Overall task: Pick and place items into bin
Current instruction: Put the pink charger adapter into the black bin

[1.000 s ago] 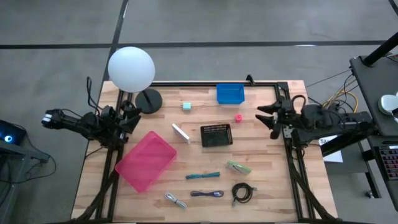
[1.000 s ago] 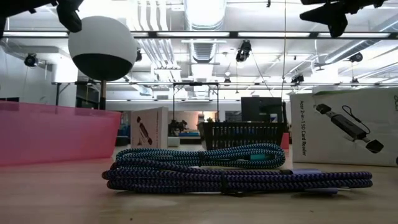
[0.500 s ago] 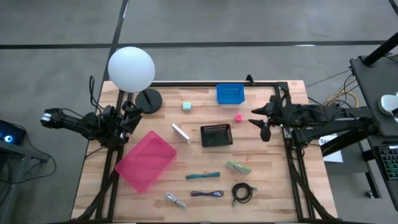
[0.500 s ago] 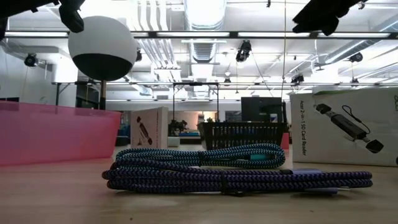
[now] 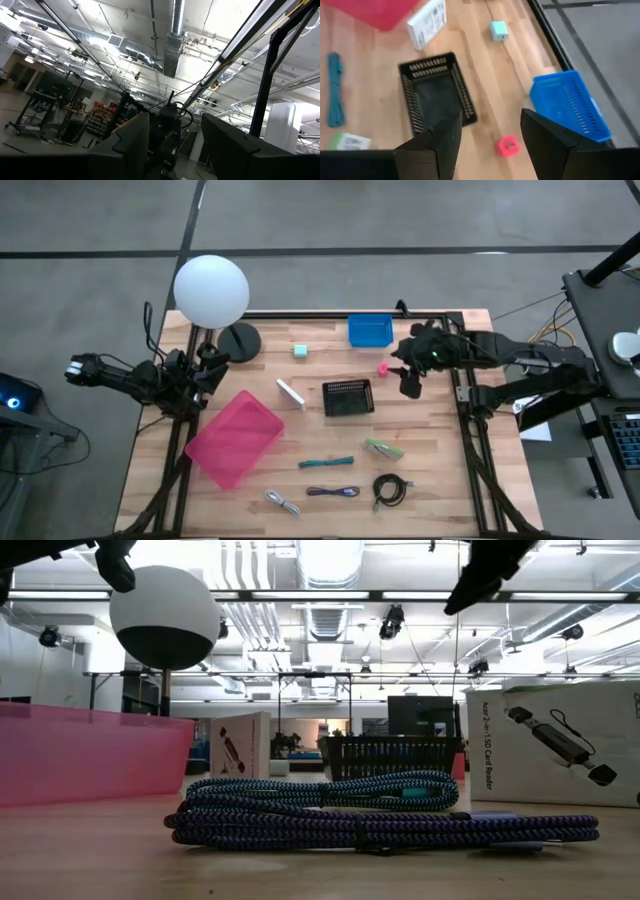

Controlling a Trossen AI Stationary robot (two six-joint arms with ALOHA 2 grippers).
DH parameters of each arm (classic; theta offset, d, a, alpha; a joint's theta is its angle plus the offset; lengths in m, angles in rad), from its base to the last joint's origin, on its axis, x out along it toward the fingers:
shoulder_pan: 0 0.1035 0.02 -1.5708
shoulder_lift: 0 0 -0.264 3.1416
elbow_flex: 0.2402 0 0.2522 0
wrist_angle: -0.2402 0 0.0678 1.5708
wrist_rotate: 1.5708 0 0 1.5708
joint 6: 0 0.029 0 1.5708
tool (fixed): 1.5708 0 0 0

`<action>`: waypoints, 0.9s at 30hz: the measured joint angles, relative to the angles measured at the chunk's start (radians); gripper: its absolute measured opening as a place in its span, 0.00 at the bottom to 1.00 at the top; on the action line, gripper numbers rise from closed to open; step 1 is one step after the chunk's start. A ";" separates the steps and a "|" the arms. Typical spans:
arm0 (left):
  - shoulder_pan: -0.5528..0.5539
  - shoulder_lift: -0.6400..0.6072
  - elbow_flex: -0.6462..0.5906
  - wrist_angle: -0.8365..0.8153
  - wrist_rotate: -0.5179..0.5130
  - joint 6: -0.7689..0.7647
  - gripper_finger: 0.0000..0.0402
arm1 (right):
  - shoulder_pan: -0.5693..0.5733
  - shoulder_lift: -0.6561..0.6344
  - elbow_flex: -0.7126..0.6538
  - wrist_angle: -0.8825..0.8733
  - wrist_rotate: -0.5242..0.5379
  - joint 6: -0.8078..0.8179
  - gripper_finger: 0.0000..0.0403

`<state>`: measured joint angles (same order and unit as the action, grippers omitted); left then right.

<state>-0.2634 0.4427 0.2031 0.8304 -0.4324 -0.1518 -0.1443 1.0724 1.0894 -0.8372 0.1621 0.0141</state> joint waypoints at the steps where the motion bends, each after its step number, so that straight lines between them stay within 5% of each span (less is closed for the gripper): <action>1: 0.000 0.000 0.000 0.000 0.000 0.000 0.42 | -0.017 0.018 0.020 -0.024 -0.015 -0.019 0.47; 10: 0.000 -0.016 0.000 0.000 0.000 0.001 0.42 | -0.111 0.169 0.138 -0.153 -0.058 -0.187 0.49; 21: 0.000 -0.014 0.000 -0.001 0.000 0.001 0.42 | -0.179 0.353 0.150 -0.223 -0.068 -0.337 0.72; 27: 0.000 -0.014 0.000 -0.001 -0.001 0.001 0.42 | -0.182 0.437 0.150 -0.238 -0.070 -0.456 0.75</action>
<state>-0.2634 0.4289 0.2028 0.8295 -0.4331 -0.1505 -0.3260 1.5090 1.2392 -1.0757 0.0924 -0.4415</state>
